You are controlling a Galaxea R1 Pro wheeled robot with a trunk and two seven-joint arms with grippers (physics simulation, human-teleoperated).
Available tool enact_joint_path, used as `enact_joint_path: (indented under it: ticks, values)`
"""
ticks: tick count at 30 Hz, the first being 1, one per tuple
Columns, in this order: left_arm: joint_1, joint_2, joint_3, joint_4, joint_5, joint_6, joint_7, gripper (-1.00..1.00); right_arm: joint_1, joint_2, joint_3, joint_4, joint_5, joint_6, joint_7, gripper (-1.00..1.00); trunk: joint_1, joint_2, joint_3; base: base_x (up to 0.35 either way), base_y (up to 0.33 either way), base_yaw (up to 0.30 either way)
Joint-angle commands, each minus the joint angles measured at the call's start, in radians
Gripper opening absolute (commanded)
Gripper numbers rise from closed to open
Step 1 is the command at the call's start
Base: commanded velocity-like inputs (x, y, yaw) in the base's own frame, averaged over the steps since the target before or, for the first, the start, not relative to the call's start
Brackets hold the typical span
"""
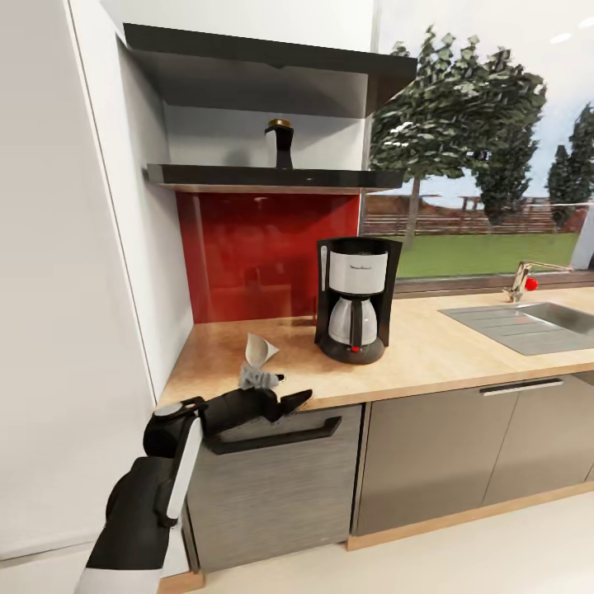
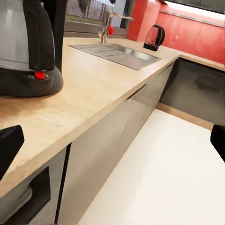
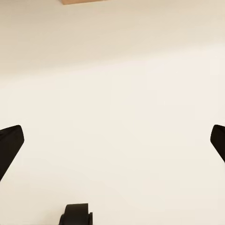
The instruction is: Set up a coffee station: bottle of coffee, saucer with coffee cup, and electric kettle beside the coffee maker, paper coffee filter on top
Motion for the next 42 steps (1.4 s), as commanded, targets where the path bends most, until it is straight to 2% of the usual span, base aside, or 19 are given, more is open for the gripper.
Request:
enact_joint_path:
  ticks: [1,5,6,8,13,14,17,25,36,38,40,41,42]
  values:
    - [-0.004,0.0,0.002,-0.001,-0.007,0.009,0.01,1.0,-0.001,0.0,0.0,0.001,-0.001,-0.003,0.0,1.0,0.0,-0.001,-0.001,0.0,0.0,0.0]
    - [-0.011,0.002,0.003,0.0,-0.04,0.013,0.106,1.0,0.0,0.0,0.0,0.001,-0.001,-0.003,0.0,1.0,0.0,-0.001,-0.001,0.0,0.0,0.0]
    - [-0.013,0.003,0.004,0.0,-0.056,0.013,0.182,1.0,-0.001,0.0,0.0,0.001,-0.001,-0.003,0.0,1.0,0.0,-0.001,-0.001,0.0,0.0,0.0]
    - [-0.014,0.007,0.009,0.0,-0.071,0.002,0.252,1.0,-0.001,0.0,0.0,0.001,-0.001,-0.003,0.0,1.0,0.0,-0.001,-0.001,0.0,0.0,0.0]
    - [-0.014,0.031,0.042,0.001,-0.075,-0.047,0.294,1.0,-0.001,0.0,0.002,0.001,-0.001,-0.003,0.0,1.0,0.0,-0.001,-0.001,0.0,0.0,0.0]
    - [-0.014,0.042,0.081,0.001,-0.076,-0.074,0.315,1.0,-0.001,0.0,0.005,0.002,-0.001,-0.003,0.0,1.0,0.0,-0.001,-0.001,0.0,0.0,0.0]
    - [-0.015,0.046,0.116,0.001,-0.077,-0.085,0.338,1.0,-0.001,0.0,0.007,0.002,0.0,-0.003,0.0,1.0,0.0,-0.001,-0.001,0.0,0.0,0.0]
    - [-0.014,0.048,0.125,0.001,-0.077,-0.092,0.401,1.0,-0.001,0.0,0.009,0.002,0.001,-0.003,0.001,1.0,0.0,-0.001,-0.001,0.006,-0.001,0.0]
    - [-0.015,0.048,0.127,0.007,-0.076,-0.122,0.415,1.0,0.0,0.0,0.013,0.004,0.002,-0.002,0.002,1.0,0.0,-0.001,-0.001,0.112,-0.032,0.0]
    - [-0.015,0.048,0.126,0.008,-0.076,-0.122,0.415,1.0,0.0,0.001,0.014,0.021,0.021,-0.002,0.002,1.0,0.0,-0.001,-0.001,0.166,-0.091,0.0]
    - [-0.015,0.048,0.126,0.008,-0.075,-0.122,0.416,1.0,-0.001,0.002,0.016,0.045,0.059,-0.002,0.003,1.0,0.0,-0.001,-0.001,0.115,-0.073,0.0]
    - [-0.015,0.048,0.126,0.009,-0.075,-0.122,0.416,1.0,0.0,0.005,0.016,0.061,0.096,-0.002,0.003,1.0,0.0,-0.001,-0.001,0.156,-0.127,0.0]
    - [-0.015,0.048,0.125,0.01,-0.075,-0.122,0.416,1.0,0.0,0.013,0.016,0.087,0.188,-0.002,0.003,1.0,0.0,-0.001,-0.001,0.157,-0.137,0.0]
